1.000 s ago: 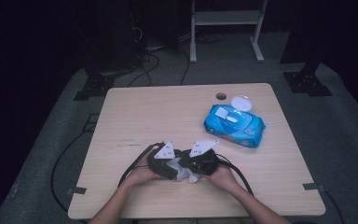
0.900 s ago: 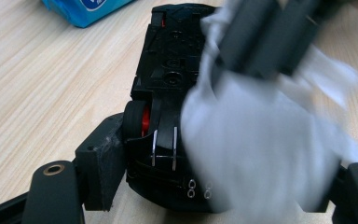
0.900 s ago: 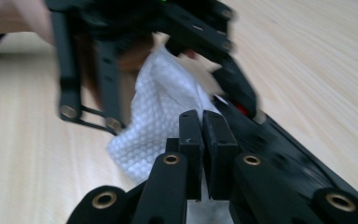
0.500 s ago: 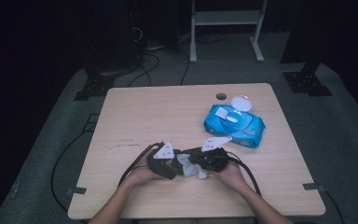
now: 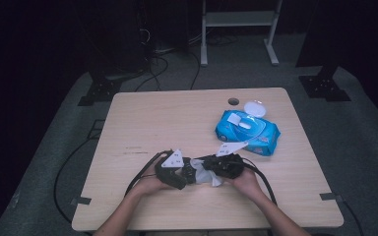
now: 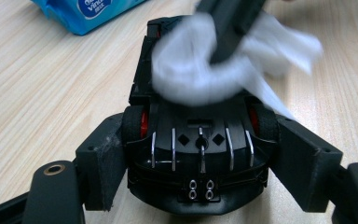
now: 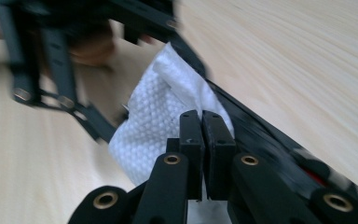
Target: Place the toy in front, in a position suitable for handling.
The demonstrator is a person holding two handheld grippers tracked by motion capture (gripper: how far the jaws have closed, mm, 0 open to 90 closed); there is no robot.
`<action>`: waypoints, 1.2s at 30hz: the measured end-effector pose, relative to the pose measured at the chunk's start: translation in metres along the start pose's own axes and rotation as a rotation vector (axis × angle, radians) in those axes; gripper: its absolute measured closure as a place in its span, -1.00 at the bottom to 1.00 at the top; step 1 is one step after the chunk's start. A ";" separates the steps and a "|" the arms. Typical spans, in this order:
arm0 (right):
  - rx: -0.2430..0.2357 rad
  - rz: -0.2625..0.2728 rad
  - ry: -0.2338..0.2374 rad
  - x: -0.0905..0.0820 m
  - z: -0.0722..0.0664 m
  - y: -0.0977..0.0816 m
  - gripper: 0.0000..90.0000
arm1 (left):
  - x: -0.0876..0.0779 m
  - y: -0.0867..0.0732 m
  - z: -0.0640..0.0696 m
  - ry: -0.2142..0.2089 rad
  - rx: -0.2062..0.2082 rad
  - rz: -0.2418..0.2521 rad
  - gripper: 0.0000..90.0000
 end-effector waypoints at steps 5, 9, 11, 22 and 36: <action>-0.051 0.005 0.049 0.019 -0.019 0.016 0.93 | 0.002 0.000 0.002 -0.006 0.012 -0.010 -0.45; -0.071 0.004 0.004 0.024 -0.015 0.021 0.93 | 0.001 0.000 0.001 -0.007 0.015 -0.005 -0.45; -0.063 0.003 -0.036 0.019 -0.007 0.020 0.93 | 0.001 0.000 0.001 -0.007 0.017 0.003 -0.45; -0.089 0.011 0.022 0.028 -0.020 0.025 0.93 | 0.001 0.000 0.003 -0.006 0.038 0.002 -0.45; -0.039 0.022 -0.025 0.023 -0.007 0.019 0.93 | 0.003 -0.001 0.002 -0.002 0.041 -0.007 -0.45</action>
Point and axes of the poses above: each handheld gripper's, and its own axes: x roughly forward along the jaws, y roughly out of its top, z roughly to its right, the point moved 2 cm from there along x, roughly forward along the jaws, and after that the axes turned 3 degrees about -z, right-handed, at the moved point
